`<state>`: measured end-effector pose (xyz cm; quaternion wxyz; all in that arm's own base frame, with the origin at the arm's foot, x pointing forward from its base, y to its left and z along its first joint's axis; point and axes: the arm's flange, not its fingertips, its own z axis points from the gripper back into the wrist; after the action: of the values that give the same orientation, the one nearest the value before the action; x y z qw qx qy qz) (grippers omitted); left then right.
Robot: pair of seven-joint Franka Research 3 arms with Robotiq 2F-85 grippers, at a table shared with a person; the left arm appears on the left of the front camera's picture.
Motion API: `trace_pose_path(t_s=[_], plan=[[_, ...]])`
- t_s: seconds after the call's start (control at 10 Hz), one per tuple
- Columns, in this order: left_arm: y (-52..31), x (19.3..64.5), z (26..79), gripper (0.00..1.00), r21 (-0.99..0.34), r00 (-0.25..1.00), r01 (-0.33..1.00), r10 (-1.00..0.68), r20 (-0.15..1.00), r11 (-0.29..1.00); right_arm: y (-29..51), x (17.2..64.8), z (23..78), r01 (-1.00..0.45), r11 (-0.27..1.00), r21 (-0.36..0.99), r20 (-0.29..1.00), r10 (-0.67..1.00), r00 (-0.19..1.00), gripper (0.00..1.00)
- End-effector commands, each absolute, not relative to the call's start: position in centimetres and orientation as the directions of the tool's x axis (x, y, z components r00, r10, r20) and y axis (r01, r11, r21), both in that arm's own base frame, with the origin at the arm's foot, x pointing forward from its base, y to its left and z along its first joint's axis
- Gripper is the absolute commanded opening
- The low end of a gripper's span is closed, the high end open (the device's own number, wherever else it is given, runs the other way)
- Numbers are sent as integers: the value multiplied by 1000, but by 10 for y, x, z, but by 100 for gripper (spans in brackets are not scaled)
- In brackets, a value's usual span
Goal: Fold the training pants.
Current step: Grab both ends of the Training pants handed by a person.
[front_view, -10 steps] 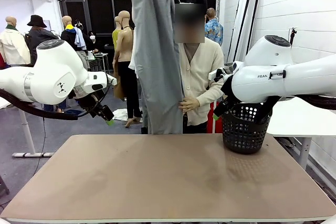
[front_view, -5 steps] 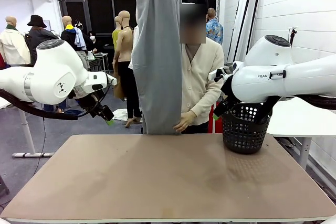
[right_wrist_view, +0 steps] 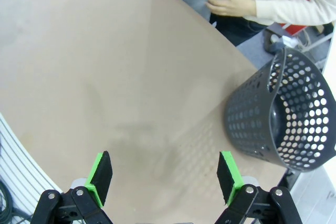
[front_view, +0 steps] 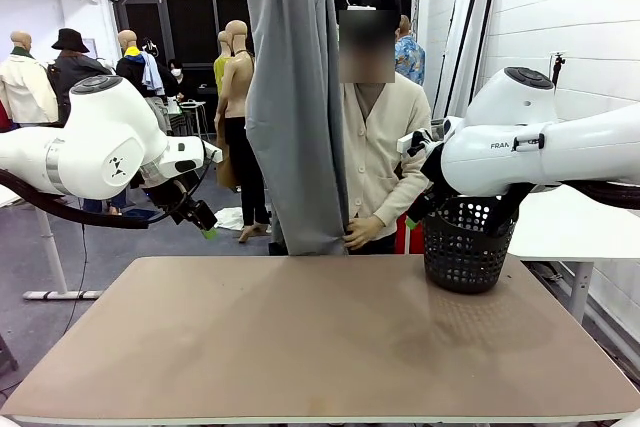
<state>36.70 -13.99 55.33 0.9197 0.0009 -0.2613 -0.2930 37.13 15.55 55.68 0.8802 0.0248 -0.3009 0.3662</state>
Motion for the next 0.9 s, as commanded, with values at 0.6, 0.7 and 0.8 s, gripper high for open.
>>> trace_pose_path(t_s=[0.6, 0.7, 0.8], plan=[[-139, 367, 556, 100, 154, 692, 540, -541, 478, 827, 155, 372, 556, -660, 731, -174, 547, 629, 552, 100], [-139, 367, 556, 100, 154, 692, 540, -541, 478, 827, 155, 372, 556, -660, 731, -174, 547, 629, 552, 100], [-139, 367, 556, 100, 154, 692, 540, -541, 478, 827, 155, 372, 556, -660, 731, -174, 547, 629, 552, 100]])
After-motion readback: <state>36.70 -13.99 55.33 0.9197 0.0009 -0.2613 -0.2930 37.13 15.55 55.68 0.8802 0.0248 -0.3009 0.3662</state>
